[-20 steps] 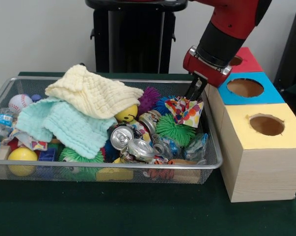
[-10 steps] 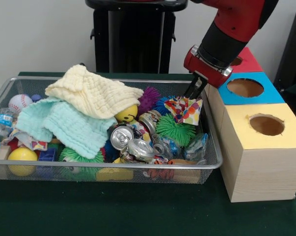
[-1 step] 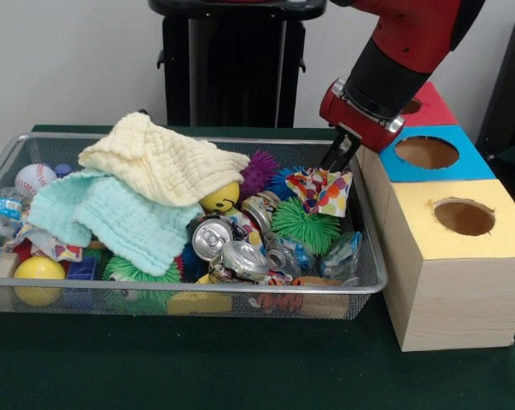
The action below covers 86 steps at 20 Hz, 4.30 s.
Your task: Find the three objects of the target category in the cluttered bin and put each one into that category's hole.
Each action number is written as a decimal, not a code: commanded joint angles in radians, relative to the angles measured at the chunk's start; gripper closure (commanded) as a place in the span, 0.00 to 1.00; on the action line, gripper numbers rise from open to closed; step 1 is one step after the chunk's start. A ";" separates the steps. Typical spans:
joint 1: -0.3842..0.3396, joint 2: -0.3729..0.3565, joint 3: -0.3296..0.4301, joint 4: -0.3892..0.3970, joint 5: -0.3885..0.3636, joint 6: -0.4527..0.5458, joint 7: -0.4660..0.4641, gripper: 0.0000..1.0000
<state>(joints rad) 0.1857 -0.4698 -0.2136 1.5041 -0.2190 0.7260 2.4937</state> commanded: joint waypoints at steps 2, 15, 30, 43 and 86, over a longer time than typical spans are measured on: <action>-0.151 0.164 0.120 -0.097 -0.068 -0.313 -0.034 1.00; -0.183 0.112 0.147 -0.090 -0.111 -0.309 -0.027 1.00; -0.203 0.087 0.166 -0.090 -0.135 -0.444 0.079 0.00; -0.227 0.067 0.159 -0.085 -0.139 -0.472 0.078 0.00; -0.254 0.151 0.081 -0.204 -0.279 -0.498 0.041 0.00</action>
<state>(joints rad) -0.0122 -0.4327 -0.1089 1.4315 -0.4295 0.3265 2.4947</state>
